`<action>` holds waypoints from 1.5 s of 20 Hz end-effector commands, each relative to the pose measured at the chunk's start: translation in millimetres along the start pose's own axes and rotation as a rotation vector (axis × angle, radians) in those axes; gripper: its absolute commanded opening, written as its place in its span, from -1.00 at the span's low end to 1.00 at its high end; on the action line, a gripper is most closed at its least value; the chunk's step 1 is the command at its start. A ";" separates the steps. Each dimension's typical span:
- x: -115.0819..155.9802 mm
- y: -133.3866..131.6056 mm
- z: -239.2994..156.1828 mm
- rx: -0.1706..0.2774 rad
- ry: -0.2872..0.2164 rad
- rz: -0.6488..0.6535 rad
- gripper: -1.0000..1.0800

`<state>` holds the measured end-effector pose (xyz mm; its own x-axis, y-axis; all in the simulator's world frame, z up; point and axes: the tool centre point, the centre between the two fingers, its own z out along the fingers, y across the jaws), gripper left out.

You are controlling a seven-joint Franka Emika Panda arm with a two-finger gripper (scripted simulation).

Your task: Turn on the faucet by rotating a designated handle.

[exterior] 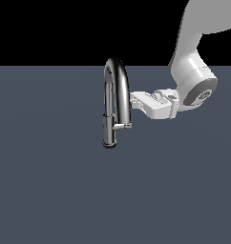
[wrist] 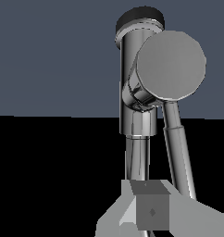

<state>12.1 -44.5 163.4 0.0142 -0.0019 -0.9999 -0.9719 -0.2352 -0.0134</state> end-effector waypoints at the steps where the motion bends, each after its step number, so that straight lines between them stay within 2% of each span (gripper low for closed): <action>1: -2.3 9.0 1.2 -0.006 -0.005 0.002 -1.00; 8: -4.5 26.5 1.0 -0.006 -0.005 0.002 -1.00; 9: -2.9 22.5 -3.9 0.006 0.004 0.000 -1.00; 24: 33.0 78.4 0.7 -0.006 -0.005 0.002 -1.00; 26: 23.0 68.8 -5.9 0.005 0.011 -0.019 -1.00; 30: 48.1 74.8 -3.6 0.001 0.006 -0.012 -1.00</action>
<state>-54.4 -66.7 129.3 0.0408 -0.0058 -0.9991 -0.9715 -0.2339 -0.0383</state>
